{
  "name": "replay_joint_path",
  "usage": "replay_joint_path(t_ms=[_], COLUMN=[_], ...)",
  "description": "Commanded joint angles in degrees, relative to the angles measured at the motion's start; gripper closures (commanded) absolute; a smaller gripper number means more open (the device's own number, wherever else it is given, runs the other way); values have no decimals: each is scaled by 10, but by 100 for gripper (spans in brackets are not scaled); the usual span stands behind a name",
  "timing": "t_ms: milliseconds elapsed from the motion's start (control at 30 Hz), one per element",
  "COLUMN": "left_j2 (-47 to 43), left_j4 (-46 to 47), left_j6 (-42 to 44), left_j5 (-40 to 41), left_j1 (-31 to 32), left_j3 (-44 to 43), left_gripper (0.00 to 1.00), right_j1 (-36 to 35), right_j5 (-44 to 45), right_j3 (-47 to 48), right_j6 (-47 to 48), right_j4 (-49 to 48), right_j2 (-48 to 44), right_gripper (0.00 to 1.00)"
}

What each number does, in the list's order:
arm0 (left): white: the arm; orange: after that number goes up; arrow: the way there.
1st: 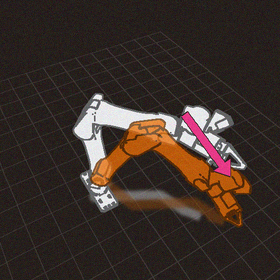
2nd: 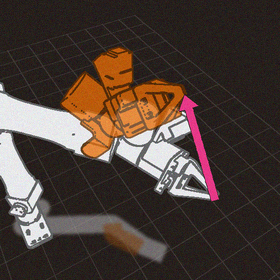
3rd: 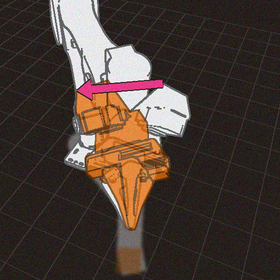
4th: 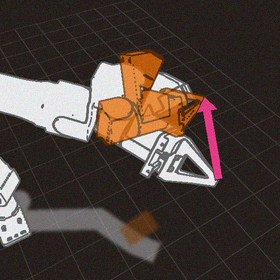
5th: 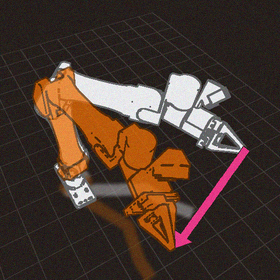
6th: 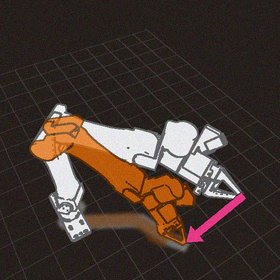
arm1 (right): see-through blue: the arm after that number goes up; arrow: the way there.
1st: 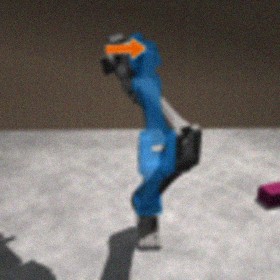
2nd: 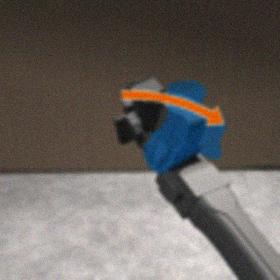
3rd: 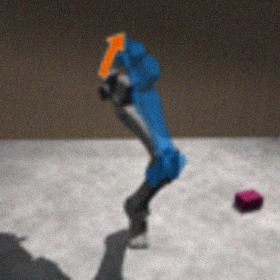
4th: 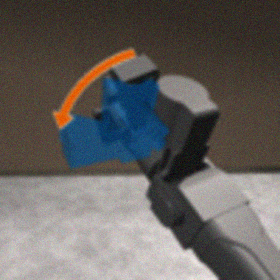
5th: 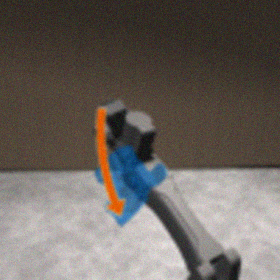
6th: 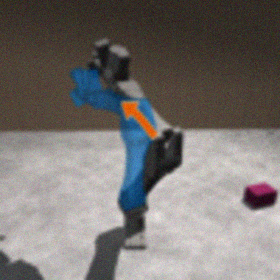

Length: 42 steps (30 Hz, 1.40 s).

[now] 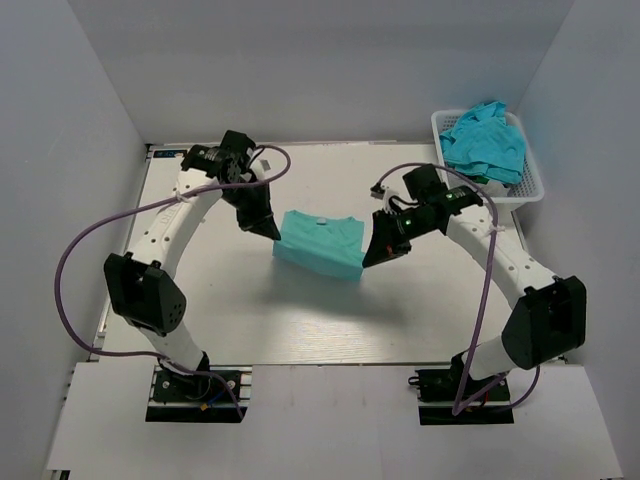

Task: Fold and stack the t-shirts
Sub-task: Fold the long partially folded tshirt into a neat square

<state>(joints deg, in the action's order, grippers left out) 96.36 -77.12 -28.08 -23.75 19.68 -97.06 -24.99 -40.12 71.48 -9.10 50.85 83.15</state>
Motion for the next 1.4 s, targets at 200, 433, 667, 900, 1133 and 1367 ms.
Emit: replay_joint_path(t_ms=[200,433,667,900,1133,1367], left_j2=[80,143,185,248,315,360], left_j4=[19,24,67,111,152,290], left_j6=[0,-10,-27,-46,-46,-64], left_j5=[58,80,80,63,28,-2], left_j1=[-8,-13,-30,-55,-75,-85], left_j3=[-106,-159,-165,-219,-263,-259], left_gripper=[100,100,100,100,100,72], right_j1=[45,61,64,87,102,122], right_j5=[-71,-122,-158,-141,-110,-66], right_j3=[71,108,132,168,236,304], right_j6=[20,25,30,6,3,-36], right_j4=[-3,-36,-57,-109,-117,-217], right_j2=[67,131,197,256,351,419], right_gripper=[100,100,100,100,100,65])
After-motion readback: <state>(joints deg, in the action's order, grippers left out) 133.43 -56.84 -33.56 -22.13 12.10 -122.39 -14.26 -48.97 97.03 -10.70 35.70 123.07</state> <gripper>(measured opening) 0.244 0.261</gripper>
